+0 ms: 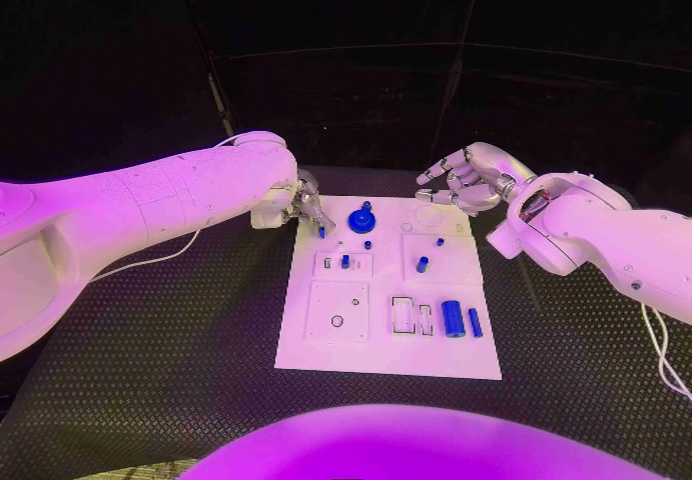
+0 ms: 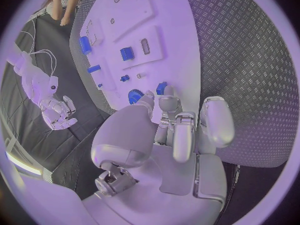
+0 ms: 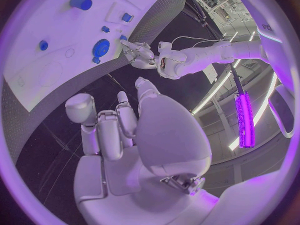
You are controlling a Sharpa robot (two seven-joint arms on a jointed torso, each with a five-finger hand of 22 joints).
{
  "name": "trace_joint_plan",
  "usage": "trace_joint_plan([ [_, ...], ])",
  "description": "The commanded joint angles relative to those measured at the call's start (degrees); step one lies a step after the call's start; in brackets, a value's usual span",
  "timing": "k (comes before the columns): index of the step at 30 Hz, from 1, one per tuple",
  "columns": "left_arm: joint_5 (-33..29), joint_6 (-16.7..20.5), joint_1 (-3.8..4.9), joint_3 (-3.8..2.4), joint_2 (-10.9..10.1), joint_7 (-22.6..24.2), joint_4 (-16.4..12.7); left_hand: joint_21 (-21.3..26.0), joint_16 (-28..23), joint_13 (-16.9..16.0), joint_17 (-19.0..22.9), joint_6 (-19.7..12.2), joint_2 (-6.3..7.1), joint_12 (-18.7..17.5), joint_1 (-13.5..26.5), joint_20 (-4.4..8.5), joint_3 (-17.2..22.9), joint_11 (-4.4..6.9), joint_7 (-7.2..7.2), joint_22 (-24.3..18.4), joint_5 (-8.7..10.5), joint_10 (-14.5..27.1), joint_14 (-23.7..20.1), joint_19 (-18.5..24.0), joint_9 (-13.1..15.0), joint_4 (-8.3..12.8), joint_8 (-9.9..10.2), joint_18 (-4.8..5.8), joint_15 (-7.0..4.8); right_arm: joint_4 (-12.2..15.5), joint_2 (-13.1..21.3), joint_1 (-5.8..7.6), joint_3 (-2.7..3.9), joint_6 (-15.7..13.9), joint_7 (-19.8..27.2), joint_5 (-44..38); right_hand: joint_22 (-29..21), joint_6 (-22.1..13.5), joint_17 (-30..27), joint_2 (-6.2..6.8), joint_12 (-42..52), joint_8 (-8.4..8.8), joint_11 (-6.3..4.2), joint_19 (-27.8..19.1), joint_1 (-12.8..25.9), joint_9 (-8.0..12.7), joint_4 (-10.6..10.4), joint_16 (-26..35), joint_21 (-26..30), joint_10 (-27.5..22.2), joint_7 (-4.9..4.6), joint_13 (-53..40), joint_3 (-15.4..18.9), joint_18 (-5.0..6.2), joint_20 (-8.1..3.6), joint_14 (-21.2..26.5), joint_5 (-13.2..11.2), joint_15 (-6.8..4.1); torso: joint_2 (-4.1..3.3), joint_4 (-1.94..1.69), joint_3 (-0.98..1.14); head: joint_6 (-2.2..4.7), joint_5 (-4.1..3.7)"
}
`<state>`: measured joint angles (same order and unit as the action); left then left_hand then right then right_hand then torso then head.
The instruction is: Assemble the parts on the task board
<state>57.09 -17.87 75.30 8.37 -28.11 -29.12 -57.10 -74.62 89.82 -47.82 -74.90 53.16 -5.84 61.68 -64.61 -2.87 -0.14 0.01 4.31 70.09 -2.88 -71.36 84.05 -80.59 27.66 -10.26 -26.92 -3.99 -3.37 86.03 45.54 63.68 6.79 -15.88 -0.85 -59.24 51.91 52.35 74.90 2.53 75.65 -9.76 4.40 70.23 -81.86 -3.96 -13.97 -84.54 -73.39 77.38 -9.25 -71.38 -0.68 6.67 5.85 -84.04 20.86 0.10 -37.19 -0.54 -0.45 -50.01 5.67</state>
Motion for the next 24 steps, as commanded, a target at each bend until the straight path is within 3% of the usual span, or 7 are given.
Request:
trace_joint_plan([
  [1, -0.41, -1.0, 0.08, -0.03, 0.09, 0.04, 0.15, -0.11, 0.18, -0.01, -15.1, 0.56, 0.23, 0.23, -0.09, 0.1, -0.19, -0.03, -0.01, 0.05, 0.13, -0.33, 5.95, -0.32, -0.08, 0.11, -0.22, -0.57, -0.16, 0.08, -0.06, 0.09, 0.02, 0.18, 0.27, 0.22, -0.04, 0.19, 3.77, -0.01, -0.19, -0.23, -0.38, -0.41, 0.34, 0.08, -0.37, 0.26, 0.19, -0.08, 0.19, -0.03, 0.07, 0.4, 0.06, -3.52, 0.21, -0.41, 0.02, -0.02, 0.0, 0.01, 0.02],
  [11, -0.41, -1.55, 0.08, -0.03, 0.16, -0.07, 0.27, -0.1, 0.18, -0.08, -15.1, 0.71, 0.05, 0.32, -0.33, 0.13, -0.23, 0.05, -0.11, 0.07, 0.11, -0.42, 5.95, -0.32, -0.08, 0.27, -0.36, -0.57, -0.2, 0.05, -0.07, 0.09, 0.02, 0.17, 0.29, 0.3, -0.04, 0.19, 3.77, -0.01, -0.19, -0.23, -0.38, -0.41, 0.34, 0.08, -0.37, 0.26, 0.19, -0.08, 0.19, -0.03, 0.07, 0.4, 0.06, -3.52, 0.21, -0.41, 0.02, -0.03, 0.01, 0.01, 0.01],
  [15, -0.41, -1.7, 0.08, -0.03, 0.19, -0.1, 0.34, -0.04, 0.18, 0.11, -15.1, 0.59, -1.33, 0.19, -4.91, 0.34, 2.11, 0.48, -0.55, 0.12, 0.07, -0.35, 5.95, -0.31, -0.14, 3.58, -0.55, -0.59, -0.51, 0.08, -0.07, 0.09, 0.02, 0.15, 0.3, 0.31, -0.06, 0.18, 3.75, -0.08, -0.22, -0.23, -0.39, -0.4, 0.27, 0.08, -0.33, 0.27, 0.21, -0.12, 0.2, 0.02, 0.01, 0.4, 0.06, -3.51, 0.33, -0.42, 0.03, -0.03, 0.01, 0.01, -0.07],
  [24, -0.41, -1.63, 0.07, -0.04, 0.23, -0.18, 0.26, -0.13, 0.18, 0.28, -15.1, 0.62, -2.22, -0.13, -10.38, 0.72, 6.71, 0.93, -1.05, 0.43, 0.07, -0.36, 5.95, -0.41, -0.23, 8.83, -0.96, -0.53, -0.87, 0.05, -0.12, 0.09, 0.02, 0.14, 0.36, 0.31, -0.06, 0.18, 3.75, -0.08, -0.22, -0.23, -0.39, -0.4, 0.27, 0.08, -0.33, 0.27, 0.21, -0.12, 0.2, 0.02, 0.01, 0.4, 0.06, -3.51, 0.33, -0.42, 0.04, -0.05, 0.0, 0.01, -0.11],
])
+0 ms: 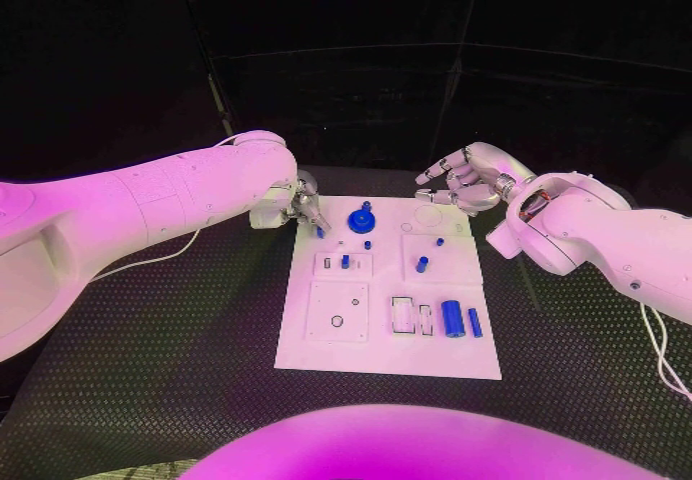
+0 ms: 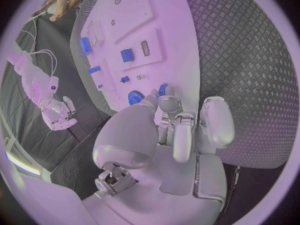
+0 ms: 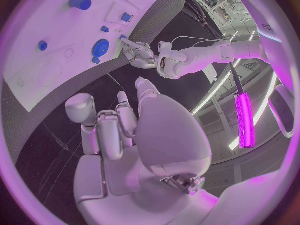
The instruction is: Assemble the parts on the task board
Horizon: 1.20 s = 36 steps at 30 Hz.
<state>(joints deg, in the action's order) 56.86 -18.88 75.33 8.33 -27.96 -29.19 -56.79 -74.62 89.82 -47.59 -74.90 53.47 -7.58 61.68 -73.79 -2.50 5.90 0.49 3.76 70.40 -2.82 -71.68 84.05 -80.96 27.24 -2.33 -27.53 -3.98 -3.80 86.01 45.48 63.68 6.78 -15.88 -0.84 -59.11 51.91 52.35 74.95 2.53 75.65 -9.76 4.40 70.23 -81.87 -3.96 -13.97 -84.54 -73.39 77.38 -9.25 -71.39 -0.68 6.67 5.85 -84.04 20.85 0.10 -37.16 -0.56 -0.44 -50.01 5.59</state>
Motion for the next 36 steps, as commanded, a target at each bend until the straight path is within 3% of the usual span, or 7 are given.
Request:
trace_joint_plan([
  [1, -0.18, -0.57, 0.05, 0.0, 0.08, -0.12, -0.06, -0.15, 0.18, -0.01, -15.1, 0.46, -0.6, -0.1, -1.52, 0.38, 1.1, 0.51, -0.58, 0.16, 0.01, -0.11, 5.95, -0.05, 0.26, 1.28, -0.53, -0.52, -0.47, 0.06, -0.07, 0.09, 0.02, 0.14, 0.36, 0.19, -0.06, 0.18, 3.71, -0.08, -0.22, -0.23, -0.39, -0.4, 0.28, 0.09, -0.33, 0.27, 0.21, -0.12, 0.19, 0.03, 0.01, 0.4, 0.06, -3.51, 0.33, -0.42, 0.01, -0.03, 0.0, 0.01, -0.06],
  [11, -0.18, 1.21, 0.0, -0.01, -0.36, -0.07, -0.72, -0.22, 0.18, 0.15, -15.1, 0.08, -0.43, -0.3, -1.56, 0.53, 5.34, 0.59, -0.68, 0.49, 0.03, -0.72, 5.95, -0.13, 1.72, 4.02, -2.42, -0.46, -0.54, 0.02, -0.1, 0.09, 0.02, 0.1, 0.44, 0.21, -0.06, 0.18, 3.71, -0.08, -0.22, -0.23, -0.39, -0.4, 0.28, 0.09, -0.33, 0.27, 0.21, -0.12, 0.19, 0.03, 0.01, 0.4, 0.06, -3.51, 0.33, -0.42, 0.0, -0.06, 0.01, 0.01, -0.1],
  [17, -0.95, 3.68, -0.02, -0.05, -1.92, 0.04, -2.91, -0.12, 0.18, 0.18, -15.1, -0.46, 0.38, -0.33, -0.54, 0.58, 8.33, 0.67, -0.74, 0.53, 0.03, -1.1, 5.95, -0.12, 2.64, 5.42, -3.44, -0.48, -0.6, -0.08, -0.03, 0.09, 0.02, 0.09, 0.48, 0.23, -0.06, 0.18, 3.71, -0.08, -0.22, -0.23, -0.39, -0.4, 0.28, 0.09, -0.33, 0.27, 0.21, -0.12, 0.19, 0.03, 0.01, 0.4, 0.06, -3.51, 0.33, -0.42, 0.07, -0.14, 0.02, 0.01, -0.03],
  [21, -1.82, 5.54, 0.09, -0.1, -3.84, 0.12, -5.68, -0.05, 0.18, 0.03, -15.1, -0.72, 0.98, -0.2, 0.58, 0.62, 10.68, 0.71, -0.74, 0.56, 0.03, -1.4, 5.95, -0.14, 3.17, 6.14, -4.06, -0.49, -0.64, -0.24, 0.04, 0.09, 0.02, 0.07, 0.46, 0.26, -0.06, 0.18, 3.71, -0.08, -0.22, -0.23, -0.39, -0.4, 0.28, 0.09, -0.33, 0.27, 0.21, -0.12, 0.19, 0.03, 0.01, 0.4, 0.06, -3.51, 0.33, -0.42, 0.12, -0.14, 0.07, 0.01, 0.01],
  [36, -2.61, 15.27, 0.23, -0.04, -12.72, 0.59, -20.44, -0.45, 0.18, -0.42, -15.1, -1.02, 4.02, 0.37, 4.8, 0.73, 20.11, 0.9, -0.92, 1.46, 0.02, -2.63, 5.95, -0.64, 4.61, 8.26, -5.94, -0.34, -0.77, -0.89, 0.14, 0.09, 0.02, 0.03, 0.46, 0.37, -0.11, 0.19, 3.61, -0.15, -0.21, -0.25, -0.39, -0.41, 0.21, 0.08, -0.3, 0.33, 0.24, -0.11, 0.19, 0.02, -0.04, 0.41, 0.05, -3.49, 0.45, -0.43, 0.27, -0.4, 0.08, 0.01, 0.23],
])
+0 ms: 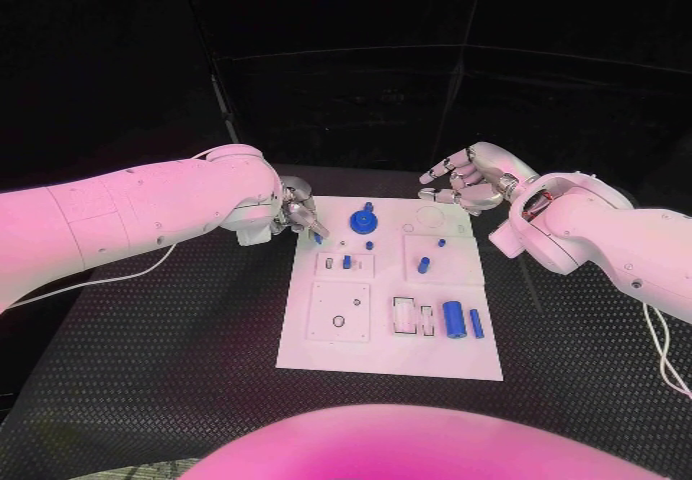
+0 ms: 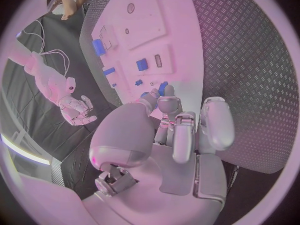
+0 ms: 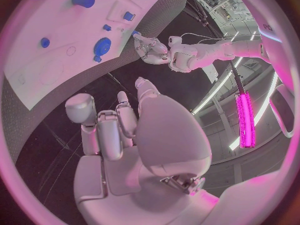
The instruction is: Assemble the parts on the task board
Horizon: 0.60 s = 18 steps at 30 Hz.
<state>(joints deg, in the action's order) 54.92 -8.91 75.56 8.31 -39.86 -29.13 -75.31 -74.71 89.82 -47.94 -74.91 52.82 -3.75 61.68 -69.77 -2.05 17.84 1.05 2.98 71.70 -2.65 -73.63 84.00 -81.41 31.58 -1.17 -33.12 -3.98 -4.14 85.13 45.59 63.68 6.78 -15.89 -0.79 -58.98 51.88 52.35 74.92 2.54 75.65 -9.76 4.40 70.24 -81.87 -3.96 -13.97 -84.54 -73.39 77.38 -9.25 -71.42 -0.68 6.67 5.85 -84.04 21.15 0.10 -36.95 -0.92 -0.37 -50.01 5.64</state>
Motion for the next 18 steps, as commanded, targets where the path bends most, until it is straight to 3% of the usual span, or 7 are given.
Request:
trace_joint_plan([
  [1, -0.67, 6.02, -0.05, 0.0, -1.21, 0.58, -2.68, -0.39, 0.18, -0.14, -15.09, -0.37, 0.35, 0.44, 1.02, 0.29, 8.67, 0.35, -0.16, 0.23, -0.15, -0.76, 6.0, -0.22, 0.34, 7.15, -0.45, -0.34, -0.44, -0.04, 0.02, 0.09, 0.02, 0.04, 0.42, 0.24, -0.08, 0.19, 3.64, -0.15, -0.21, -0.25, -0.39, -0.41, 0.22, 0.08, -0.3, 0.33, 0.24, -0.12, 0.19, 0.05, -0.04, 0.41, 0.05, -3.49, 0.15, -0.43, 0.09, -0.07, 0.01, 0.01, 0.18],
  [6, 0.06, 9.36, -0.72, 0.08, -2.62, 0.86, -5.76, -0.56, 0.18, -0.24, -15.09, -0.43, 1.18, 0.58, 2.03, 0.32, 11.04, 0.4, -0.2, 0.55, -0.15, -1.0, 6.0, -0.39, 0.66, 7.4, -0.9, -0.28, -0.48, -0.14, 0.0, 0.09, 0.02, 0.03, 0.44, 0.24, -0.08, 0.19, 3.64, -0.15, -0.21, -0.25, -0.39, -0.41, 0.22, 0.08, -0.3, 0.33, 0.24, -0.12, 0.19, 0.05, -0.04, 0.41, 0.05, -3.49, 0.15, -0.43, 0.01, -0.15, 0.01, 0.01, 0.33],
  [12, 2.43, 13.83, -2.26, 0.13, -4.16, 1.42, -8.91, -0.8, 0.18, -0.53, -15.09, -0.38, 1.8, 0.85, 2.66, 0.35, 12.62, 0.46, -0.26, 0.92, -0.15, -1.33, 6.0, -0.57, 0.89, 7.5, -1.25, -0.21, -0.51, -0.3, -0.05, 0.09, 0.01, 0.11, 0.44, 0.24, -0.08, 0.19, 3.64, -0.15, -0.21, -0.25, -0.39, -0.41, 0.22, 0.08, -0.3, 0.33, 0.24, -0.12, 0.19, 0.05, -0.04, 0.41, 0.05, -3.49, 0.15, -0.43, -0.04, -0.04, -0.03, 0.01, 0.54],
  [18, 4.7, 16.66, -3.25, 0.18, -4.84, 1.94, -10.49, -1.06, 0.18, -0.76, -15.09, -0.34, 2.13, 1.04, 2.92, 0.37, 13.29, 0.5, -0.29, 1.26, -0.14, -1.51, 6.0, -0.75, 0.99, 7.51, -1.41, -0.13, -0.53, -0.43, -0.05, 0.09, 0.0, 0.16, 0.42, 0.31, -0.08, 0.2, 3.64, -0.15, -0.18, -0.26, -0.39, -0.41, 0.21, 0.08, -0.3, 0.33, 0.24, -0.08, 0.2, 0.0, -0.04, 0.41, 0.05, -3.5, 0.17, -0.43, -0.06, 0.04, 0.02, 0.01, 0.78],
])
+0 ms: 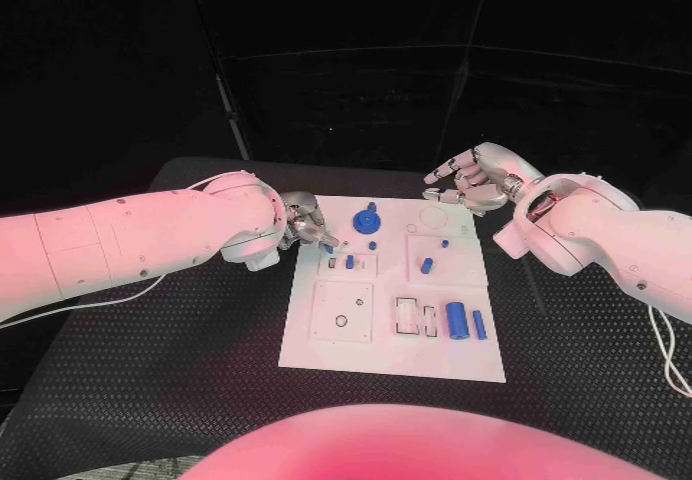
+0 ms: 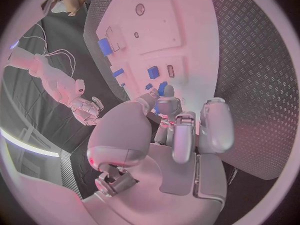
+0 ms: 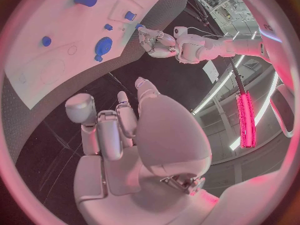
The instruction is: Assemble the parts on the task board
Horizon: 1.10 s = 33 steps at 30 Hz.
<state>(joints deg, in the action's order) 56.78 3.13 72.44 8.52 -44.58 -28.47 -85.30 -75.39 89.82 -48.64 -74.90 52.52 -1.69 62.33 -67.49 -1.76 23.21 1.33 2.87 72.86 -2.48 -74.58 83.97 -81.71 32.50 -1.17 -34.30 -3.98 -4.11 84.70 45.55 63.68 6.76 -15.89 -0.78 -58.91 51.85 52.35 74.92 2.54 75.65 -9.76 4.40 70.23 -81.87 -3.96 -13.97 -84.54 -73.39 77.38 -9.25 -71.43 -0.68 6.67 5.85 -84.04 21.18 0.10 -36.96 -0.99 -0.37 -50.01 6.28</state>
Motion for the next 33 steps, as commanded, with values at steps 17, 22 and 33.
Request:
trace_joint_plan([
  [17, 6.38, 4.9, -2.44, 0.08, -0.37, 1.2, -1.42, -0.52, 0.18, -0.1, -15.1, -0.05, 0.35, 0.43, 0.86, 0.11, 8.63, 0.24, -0.21, 0.29, -0.31, -0.66, 6.03, -0.55, 0.16, 7.49, -0.36, -0.09, -0.59, -0.12, -0.14, 0.08, -0.03, 0.27, 0.44, 0.39, -0.05, 0.21, 3.65, -0.16, -0.14, -0.27, -0.39, -0.4, 0.21, 0.08, -0.3, 0.33, 0.24, -0.05, 0.2, -0.04, -0.04, 0.41, 0.05, -3.5, 0.17, -0.43, -0.02, 0.16, 0.0, 0.01, 0.27],
  [22, 6.58, 4.1, -2.75, 0.08, -0.35, 1.01, -1.36, -0.52, 0.18, -0.1, -15.1, -0.05, 0.35, 0.43, 0.86, 0.11, 8.63, 0.24, -0.21, 0.29, -0.31, -0.66, 6.03, -0.55, 0.16, 7.49, -0.36, -0.09, -0.59, -0.13, -0.13, 0.08, -0.05, 0.26, 0.47, 0.39, -0.05, 0.21, 3.65, -0.16, -0.14, -0.27, -0.39, -0.4, 0.21, 0.08, -0.3, 0.33, 0.24, -0.05, 0.2, -0.04, -0.04, 0.41, 0.05, -3.5, 0.17, -0.43, -0.06, 0.16, 0.02, 0.01, 0.26],
  [33, 6.66, 2.12, -3.12, 0.09, -0.11, 0.73, -0.85, -0.42, 0.18, -0.08, -15.1, -0.09, 0.49, 0.42, 0.94, 0.12, 8.98, 0.25, -0.21, 0.19, -0.31, -0.67, 6.03, -0.51, 0.2, 7.5, -0.41, -0.12, -0.61, -0.17, -0.25, 0.07, -0.06, 0.28, 0.54, 0.39, -0.05, 0.21, 3.65, -0.16, -0.14, -0.27, -0.39, -0.4, 0.21, 0.08, -0.3, 0.33, 0.24, -0.05, 0.2, -0.04, -0.04, 0.41, 0.05, -3.5, 0.17, -0.43, -0.02, 0.17, 0.0, 0.01, 0.22],
])
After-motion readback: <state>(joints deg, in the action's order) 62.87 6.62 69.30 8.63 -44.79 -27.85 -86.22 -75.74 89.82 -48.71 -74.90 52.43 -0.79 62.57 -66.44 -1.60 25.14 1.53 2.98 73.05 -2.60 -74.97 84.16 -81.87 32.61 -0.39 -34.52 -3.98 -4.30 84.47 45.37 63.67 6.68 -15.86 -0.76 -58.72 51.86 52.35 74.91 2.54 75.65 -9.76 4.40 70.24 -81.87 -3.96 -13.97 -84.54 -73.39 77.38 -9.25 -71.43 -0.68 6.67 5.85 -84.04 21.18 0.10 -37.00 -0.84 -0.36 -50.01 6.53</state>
